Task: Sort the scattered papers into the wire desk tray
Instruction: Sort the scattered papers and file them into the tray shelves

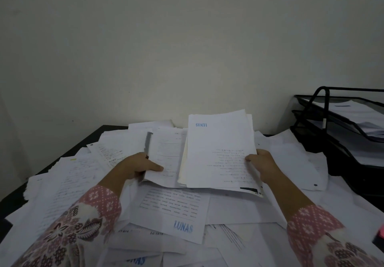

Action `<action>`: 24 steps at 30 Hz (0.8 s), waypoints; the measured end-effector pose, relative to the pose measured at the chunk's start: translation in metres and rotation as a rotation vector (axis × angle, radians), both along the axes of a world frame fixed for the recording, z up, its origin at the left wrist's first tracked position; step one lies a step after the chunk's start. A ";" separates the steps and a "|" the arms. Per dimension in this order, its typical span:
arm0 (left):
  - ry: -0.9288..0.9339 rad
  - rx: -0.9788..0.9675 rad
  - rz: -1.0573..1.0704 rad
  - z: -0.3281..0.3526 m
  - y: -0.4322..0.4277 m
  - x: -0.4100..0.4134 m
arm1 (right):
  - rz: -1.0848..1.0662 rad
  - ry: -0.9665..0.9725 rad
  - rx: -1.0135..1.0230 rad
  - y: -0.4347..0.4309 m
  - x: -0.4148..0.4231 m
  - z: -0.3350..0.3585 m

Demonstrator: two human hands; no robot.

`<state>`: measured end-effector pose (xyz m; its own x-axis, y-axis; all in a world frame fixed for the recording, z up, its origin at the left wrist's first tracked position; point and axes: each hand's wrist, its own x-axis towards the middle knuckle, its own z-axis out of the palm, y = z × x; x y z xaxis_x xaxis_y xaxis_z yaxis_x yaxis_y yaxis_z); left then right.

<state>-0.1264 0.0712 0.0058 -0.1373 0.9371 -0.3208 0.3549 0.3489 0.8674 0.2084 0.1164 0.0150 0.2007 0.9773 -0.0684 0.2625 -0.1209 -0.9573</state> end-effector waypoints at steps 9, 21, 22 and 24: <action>-0.186 -0.016 0.069 0.000 0.002 0.032 | 0.063 -0.143 -0.020 -0.006 -0.020 -0.011; -0.361 0.153 -0.128 -0.001 -0.006 0.062 | 0.075 -0.079 0.014 -0.010 -0.024 -0.011; -0.387 0.149 -0.125 0.000 -0.006 0.063 | 0.080 -0.061 0.008 -0.009 -0.021 -0.010; -0.425 0.137 -0.122 0.002 -0.007 0.066 | 0.103 -0.024 -0.011 -0.009 -0.016 -0.010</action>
<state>-0.0605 0.0645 0.0074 0.0940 0.9759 -0.1970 -0.0107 0.1989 0.9800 0.1920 0.1072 0.0053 0.1006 0.9921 -0.0752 0.2967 -0.1020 -0.9495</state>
